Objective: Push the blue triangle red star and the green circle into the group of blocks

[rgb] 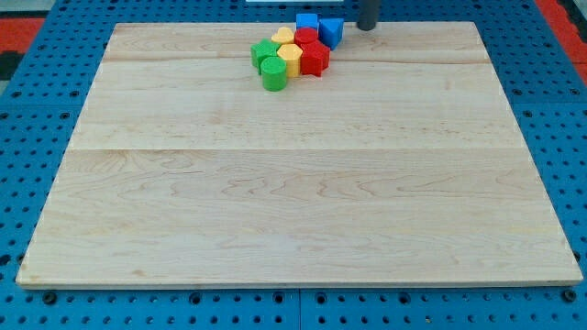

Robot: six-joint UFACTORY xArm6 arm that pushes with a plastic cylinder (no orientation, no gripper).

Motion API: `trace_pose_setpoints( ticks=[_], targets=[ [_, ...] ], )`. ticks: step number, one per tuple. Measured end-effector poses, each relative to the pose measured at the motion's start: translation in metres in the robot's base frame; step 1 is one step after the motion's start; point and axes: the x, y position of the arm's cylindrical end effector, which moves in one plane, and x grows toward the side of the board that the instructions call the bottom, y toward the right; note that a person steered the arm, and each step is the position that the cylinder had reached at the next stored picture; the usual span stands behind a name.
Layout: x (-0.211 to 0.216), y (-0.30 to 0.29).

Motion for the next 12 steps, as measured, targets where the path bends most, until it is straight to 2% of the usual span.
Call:
trace_pose_setpoints(
  ticks=[4, 10, 12],
  targets=[
    [0.011, -0.019],
    [0.098, -0.009],
    [0.11, -0.044]
  ],
)
